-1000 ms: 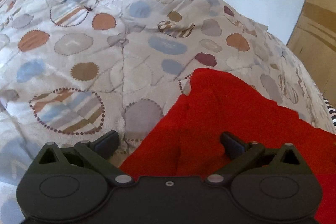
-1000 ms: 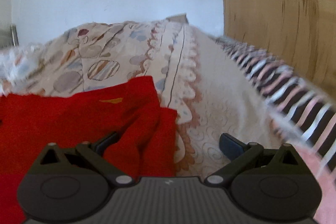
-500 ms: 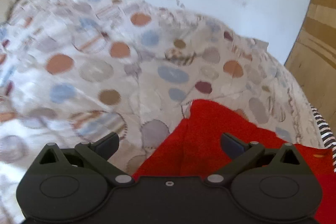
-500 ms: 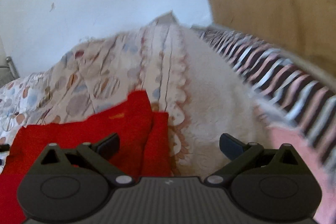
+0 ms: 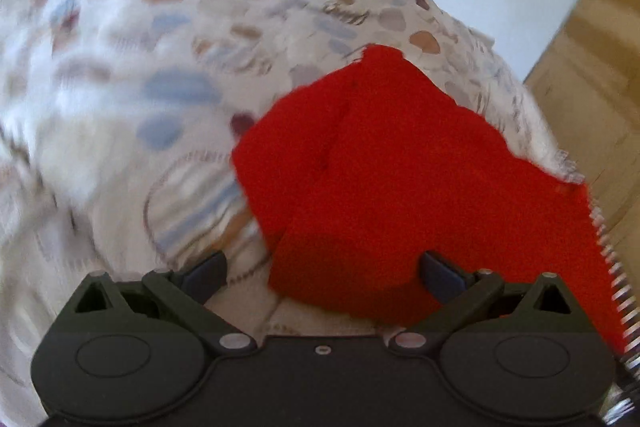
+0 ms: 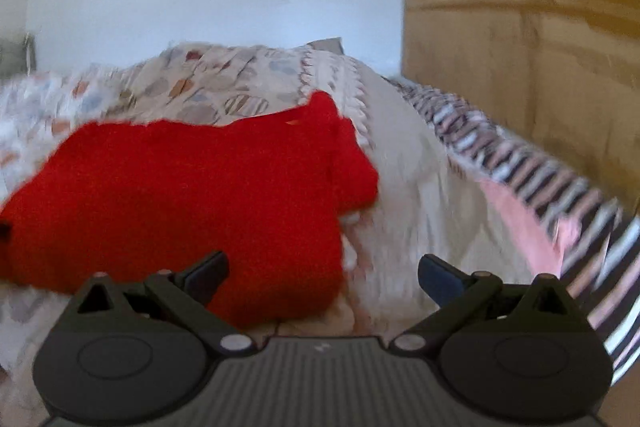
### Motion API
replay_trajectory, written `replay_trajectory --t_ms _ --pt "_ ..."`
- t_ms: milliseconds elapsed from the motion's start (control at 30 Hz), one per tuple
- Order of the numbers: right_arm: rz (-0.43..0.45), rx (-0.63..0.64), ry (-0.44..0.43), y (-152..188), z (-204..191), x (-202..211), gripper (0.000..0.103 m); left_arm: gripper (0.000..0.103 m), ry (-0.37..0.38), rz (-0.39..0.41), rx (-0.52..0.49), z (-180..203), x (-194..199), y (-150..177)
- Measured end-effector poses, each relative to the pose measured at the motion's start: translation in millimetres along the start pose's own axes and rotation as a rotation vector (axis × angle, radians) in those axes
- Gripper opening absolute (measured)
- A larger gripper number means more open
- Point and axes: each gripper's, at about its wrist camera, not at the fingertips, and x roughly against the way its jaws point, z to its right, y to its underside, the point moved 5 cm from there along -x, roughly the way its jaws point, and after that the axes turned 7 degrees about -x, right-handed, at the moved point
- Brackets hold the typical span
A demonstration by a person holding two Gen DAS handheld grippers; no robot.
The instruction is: Fold small clothes
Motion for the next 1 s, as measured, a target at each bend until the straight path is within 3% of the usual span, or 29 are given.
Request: replay_trajectory --t_ms 100,267,400,667,1000 --pt "0.002 -0.074 -0.039 4 9 -3 0.103 0.102 0.04 -0.022 0.037 -10 2 3" --pt "-0.011 -0.055 0.001 -3 8 10 0.103 0.102 -0.016 -0.099 -0.003 -5 13 3" --pt "0.075 -0.001 -0.034 -24 -11 32 0.103 0.102 -0.071 -0.152 0.005 -5 20 1" --pt "0.118 0.029 -0.107 -49 -37 50 0.103 0.102 -0.114 -0.159 0.053 -7 40 -4" --pt "0.123 0.149 -0.152 -51 -75 46 0.103 0.102 -0.093 -0.153 0.069 -5 45 -4"
